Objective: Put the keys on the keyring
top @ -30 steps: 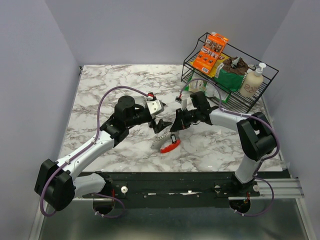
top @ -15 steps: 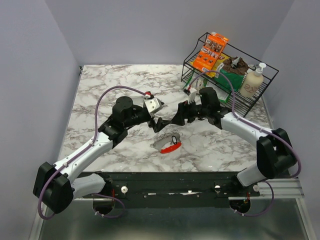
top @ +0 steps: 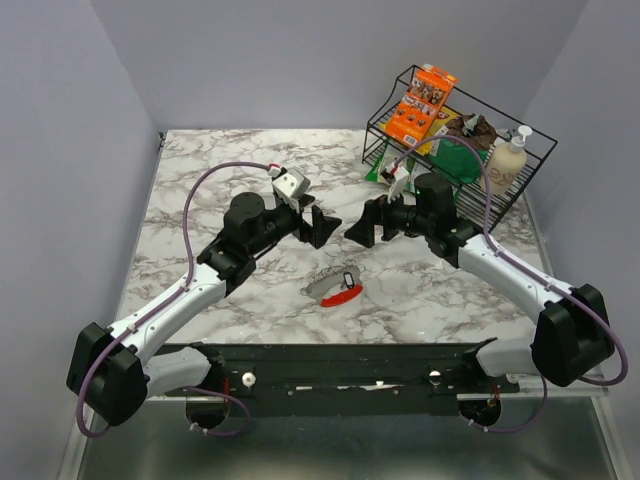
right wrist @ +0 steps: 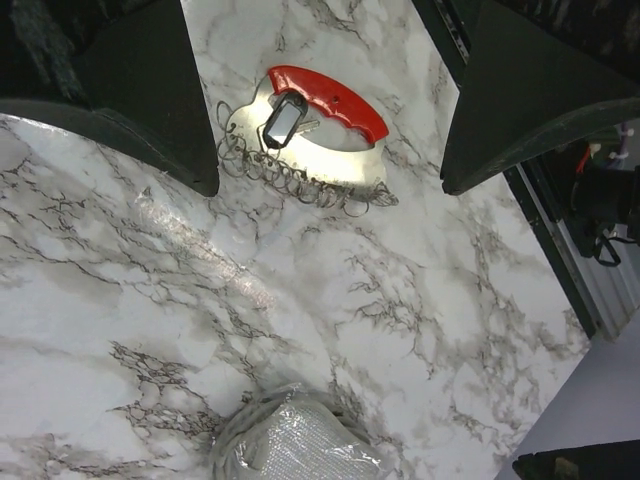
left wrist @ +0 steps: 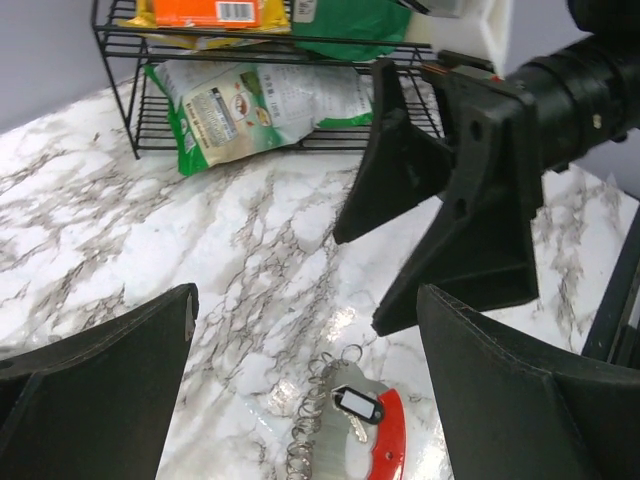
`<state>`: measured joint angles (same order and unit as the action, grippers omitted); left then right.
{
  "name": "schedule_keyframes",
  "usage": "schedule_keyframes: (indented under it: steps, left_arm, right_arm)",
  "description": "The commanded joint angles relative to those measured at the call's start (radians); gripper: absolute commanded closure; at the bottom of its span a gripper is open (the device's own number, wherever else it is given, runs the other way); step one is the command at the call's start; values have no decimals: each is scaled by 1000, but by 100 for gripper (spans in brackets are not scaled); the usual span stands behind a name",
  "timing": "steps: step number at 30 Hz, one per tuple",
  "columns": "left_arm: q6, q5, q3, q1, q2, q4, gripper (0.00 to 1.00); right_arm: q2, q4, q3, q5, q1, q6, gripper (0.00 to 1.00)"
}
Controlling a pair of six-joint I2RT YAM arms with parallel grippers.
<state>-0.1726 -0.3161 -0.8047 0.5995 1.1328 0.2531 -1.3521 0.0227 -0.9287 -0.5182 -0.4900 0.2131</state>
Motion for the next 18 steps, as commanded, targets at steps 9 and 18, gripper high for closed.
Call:
schedule_keyframes:
  steps: [9,18]
  left_arm:
    - [-120,541,1,-4,-30,-132,1]
    - [-114,647,38,-6,-85,-181,1]
  right_arm:
    - [165,17,96,287,-5,52,0]
    - [361,77,148,544,-5,52,0]
